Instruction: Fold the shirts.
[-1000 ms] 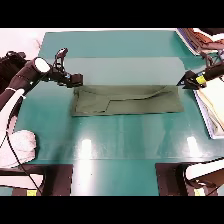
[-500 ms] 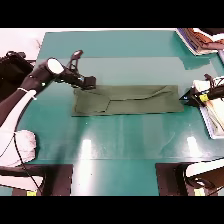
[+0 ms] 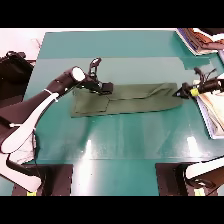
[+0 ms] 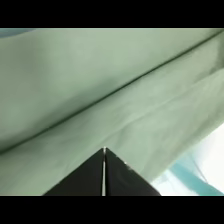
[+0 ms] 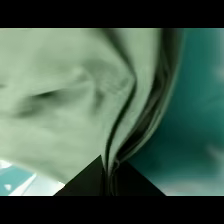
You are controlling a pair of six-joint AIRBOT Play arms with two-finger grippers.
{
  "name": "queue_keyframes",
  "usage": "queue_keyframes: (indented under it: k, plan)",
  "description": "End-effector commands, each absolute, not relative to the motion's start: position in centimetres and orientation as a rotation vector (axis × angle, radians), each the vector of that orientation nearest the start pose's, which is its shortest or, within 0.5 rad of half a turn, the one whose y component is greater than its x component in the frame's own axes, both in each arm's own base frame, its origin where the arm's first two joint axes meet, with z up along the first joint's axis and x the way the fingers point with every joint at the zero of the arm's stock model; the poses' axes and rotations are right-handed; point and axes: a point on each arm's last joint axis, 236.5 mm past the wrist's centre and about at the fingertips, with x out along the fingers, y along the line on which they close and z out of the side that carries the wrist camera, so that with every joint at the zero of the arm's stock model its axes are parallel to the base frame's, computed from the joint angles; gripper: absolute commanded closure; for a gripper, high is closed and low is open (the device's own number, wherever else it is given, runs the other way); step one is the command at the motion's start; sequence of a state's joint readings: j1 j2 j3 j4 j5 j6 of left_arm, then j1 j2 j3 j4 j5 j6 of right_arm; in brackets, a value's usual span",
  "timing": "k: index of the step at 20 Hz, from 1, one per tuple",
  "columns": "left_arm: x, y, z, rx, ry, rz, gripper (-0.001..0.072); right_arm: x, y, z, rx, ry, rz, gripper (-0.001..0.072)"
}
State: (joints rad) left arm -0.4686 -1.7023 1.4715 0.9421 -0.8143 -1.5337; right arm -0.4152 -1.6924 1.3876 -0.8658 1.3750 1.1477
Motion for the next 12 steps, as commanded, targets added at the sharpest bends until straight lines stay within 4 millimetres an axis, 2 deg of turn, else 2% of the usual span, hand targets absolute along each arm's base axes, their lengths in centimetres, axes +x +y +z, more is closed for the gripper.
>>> queue_keyframes:
  k: [1,4,7,9,12]
  plan:
    - [44.8,-36.5,-1.4,-0.365,1.132,-0.654,0.0685,44.3,0.4,4.4,0.526,1.211,0.444,0.0693]
    - [45.4,-39.5,-2.3,-0.376,1.136,-0.690,0.0685,45.0,4.5,11.8,0.419,1.096,0.507,0.0693]
    - [45.4,-41.5,-3.7,-0.384,1.162,-0.706,0.0685,44.9,9.6,17.2,0.345,1.010,0.584,0.0693]
    - [45.6,-42.0,-4.3,-0.392,1.172,-0.708,0.0685,44.4,12.9,19.3,0.304,0.980,0.645,0.0693]
    - [45.7,-41.9,-4.4,-0.381,1.171,-0.707,0.0685,43.5,17.0,21.0,0.250,0.949,0.728,0.0692]
